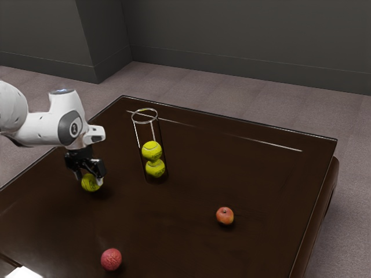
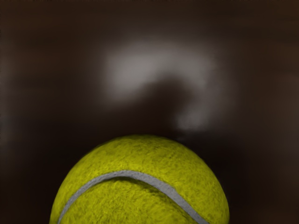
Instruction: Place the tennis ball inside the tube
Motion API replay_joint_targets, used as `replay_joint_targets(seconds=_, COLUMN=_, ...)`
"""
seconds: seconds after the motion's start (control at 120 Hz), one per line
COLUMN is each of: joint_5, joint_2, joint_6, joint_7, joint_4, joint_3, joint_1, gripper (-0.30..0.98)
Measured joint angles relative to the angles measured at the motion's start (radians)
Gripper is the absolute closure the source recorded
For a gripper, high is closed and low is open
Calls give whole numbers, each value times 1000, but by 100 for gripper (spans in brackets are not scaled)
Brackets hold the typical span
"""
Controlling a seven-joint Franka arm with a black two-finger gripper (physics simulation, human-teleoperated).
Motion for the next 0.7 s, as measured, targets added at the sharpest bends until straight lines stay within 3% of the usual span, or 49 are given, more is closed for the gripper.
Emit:
replay_joint_targets(seconds=0.233, joint_5=-52, joint_2=62, joint_6=19, joint_7=26, joint_4=31, joint_3=1, joint_1=0, gripper=1)
replay_joint_targets(seconds=0.367, joint_5=-61, joint_2=65, joint_6=24, joint_7=35, joint_4=32, joint_3=1, joint_1=0, gripper=24)
replay_joint_targets(seconds=0.533, joint_5=-54, joint_2=47, joint_6=9, joint_7=38, joint_4=31, joint_3=2, joint_1=1, gripper=33)
replay_joint_targets(seconds=0.7, joint_5=-40, joint_2=-98, joint_6=-111, joint_7=31, joint_4=32, joint_3=4, joint_1=2, gripper=45)
